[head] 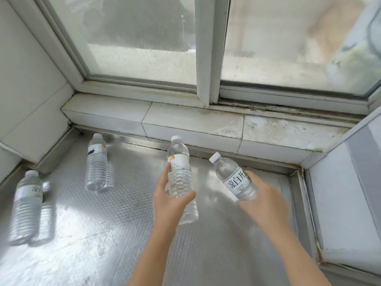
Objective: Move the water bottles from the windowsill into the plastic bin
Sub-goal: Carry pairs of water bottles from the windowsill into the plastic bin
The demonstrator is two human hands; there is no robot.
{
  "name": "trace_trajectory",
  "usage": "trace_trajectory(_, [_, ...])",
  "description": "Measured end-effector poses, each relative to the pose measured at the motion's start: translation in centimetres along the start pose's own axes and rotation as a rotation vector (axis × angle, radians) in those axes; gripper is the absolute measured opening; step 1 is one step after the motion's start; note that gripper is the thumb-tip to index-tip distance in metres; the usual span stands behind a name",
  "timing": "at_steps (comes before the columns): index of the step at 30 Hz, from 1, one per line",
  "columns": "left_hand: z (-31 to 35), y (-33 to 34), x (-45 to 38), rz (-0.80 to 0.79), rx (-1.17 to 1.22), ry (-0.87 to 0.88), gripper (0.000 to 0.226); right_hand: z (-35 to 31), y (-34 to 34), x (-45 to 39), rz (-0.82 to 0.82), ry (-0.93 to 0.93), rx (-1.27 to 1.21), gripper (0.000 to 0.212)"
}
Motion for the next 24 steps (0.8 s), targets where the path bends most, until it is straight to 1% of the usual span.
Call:
trace_trajectory(5, [3.0,-0.3,2.7,-0.176,0.164,-0.009,0.101,-1.1,-2.8,4.4,-0.004,0.089,-0.249,0.065])
trace_trajectory(10, [6.6,-1.1,6.4,-0.378,0.179,0.037,0.099,-2.6,-6.2,9.8,0.037,0.141,-0.468,0.070])
trace_trajectory(15, [8.8,-2.8,10.8,-0.527,0.207,0.044,0.090,-3.5,-7.9,16.5,0.100,0.201,-0.653,0.071])
trace_trajectory(19, [8.8,-4.4,14.5,-0.662,0.189,0.035,0.085,-4.9,-8.6,22.6,0.191,0.243,-0.802,0.074])
trace_trajectory(24, [7.4,-6.6,18.7,-0.791,0.210,-0.023,0.084,-6.1,-7.9,30.0,0.271,0.293,-0.882,0.073])
Point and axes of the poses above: each hand's wrist, its own x-axis away from the middle knuckle, its own y-axis out of the palm, z = x × y, the point moved 8 cm from there along -x, towards the middle knuckle, and after that the axes turned 2 degrees about y, right-handed, at the moved point
